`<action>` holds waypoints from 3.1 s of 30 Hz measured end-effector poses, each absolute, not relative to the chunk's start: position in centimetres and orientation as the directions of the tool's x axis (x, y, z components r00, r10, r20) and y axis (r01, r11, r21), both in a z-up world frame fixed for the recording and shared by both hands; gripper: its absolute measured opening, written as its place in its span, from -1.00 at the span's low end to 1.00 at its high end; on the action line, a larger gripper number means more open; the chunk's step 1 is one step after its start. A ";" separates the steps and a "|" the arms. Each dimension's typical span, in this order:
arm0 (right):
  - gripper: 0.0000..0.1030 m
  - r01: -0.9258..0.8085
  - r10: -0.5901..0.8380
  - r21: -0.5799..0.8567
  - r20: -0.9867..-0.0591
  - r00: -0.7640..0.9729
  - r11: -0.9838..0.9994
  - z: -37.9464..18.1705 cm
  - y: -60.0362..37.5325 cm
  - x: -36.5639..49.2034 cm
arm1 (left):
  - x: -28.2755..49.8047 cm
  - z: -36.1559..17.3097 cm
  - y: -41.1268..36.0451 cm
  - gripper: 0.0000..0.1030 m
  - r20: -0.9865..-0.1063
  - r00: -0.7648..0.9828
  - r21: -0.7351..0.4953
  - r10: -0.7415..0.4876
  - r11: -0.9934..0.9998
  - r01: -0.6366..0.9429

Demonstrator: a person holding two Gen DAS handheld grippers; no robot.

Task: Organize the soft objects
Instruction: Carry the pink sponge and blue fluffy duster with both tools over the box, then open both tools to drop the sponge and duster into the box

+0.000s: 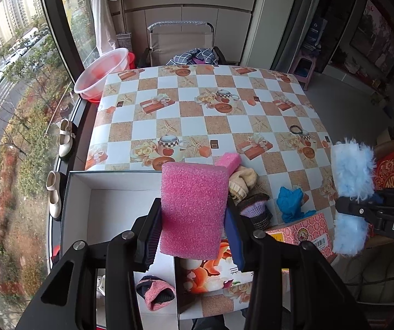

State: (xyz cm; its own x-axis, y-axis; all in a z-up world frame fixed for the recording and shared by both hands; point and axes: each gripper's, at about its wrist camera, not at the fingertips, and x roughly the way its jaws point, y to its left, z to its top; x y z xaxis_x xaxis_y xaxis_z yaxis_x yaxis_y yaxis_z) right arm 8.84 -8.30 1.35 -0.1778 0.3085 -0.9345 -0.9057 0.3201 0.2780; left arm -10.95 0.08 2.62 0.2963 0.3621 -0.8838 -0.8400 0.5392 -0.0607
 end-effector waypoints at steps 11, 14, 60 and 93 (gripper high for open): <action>-0.44 -0.908 0.273 0.280 -0.942 -0.196 0.312 0.4 -10.3 5.4 | -15.0 1.4 -1.7 -0.11 -0.895 0.274 -0.057 0.351 0.521 -0.852; -0.44 -0.911 0.262 0.287 -0.942 -0.211 0.295 0.2 -10.3 4.0 | -16.3 0.8 -1.9 -0.11 -0.901 0.261 -0.058 0.346 0.500 -0.864; -0.44 -0.946 0.111 0.296 -0.944 -0.311 -0.129 -2.4 6.4 -13.3 | -27.0 -4.7 4.2 -0.11 -0.939 0.104 -0.049 0.329 0.172 -0.984; -0.44 -0.944 0.068 0.296 -0.949 -0.308 -0.146 -4.2 9.0 -13.9 | -26.9 -7.2 5.5 -0.11 -0.956 0.078 -0.033 0.282 0.160 -0.987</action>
State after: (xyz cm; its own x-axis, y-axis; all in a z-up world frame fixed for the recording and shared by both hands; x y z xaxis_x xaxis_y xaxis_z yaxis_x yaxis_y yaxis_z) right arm -13.94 9.02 -4.17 -0.3081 0.0685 -0.9489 -0.9440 -0.1459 0.2959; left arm -26.86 5.54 -7.23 0.0777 0.2817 -0.9563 -0.9865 0.1602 -0.0329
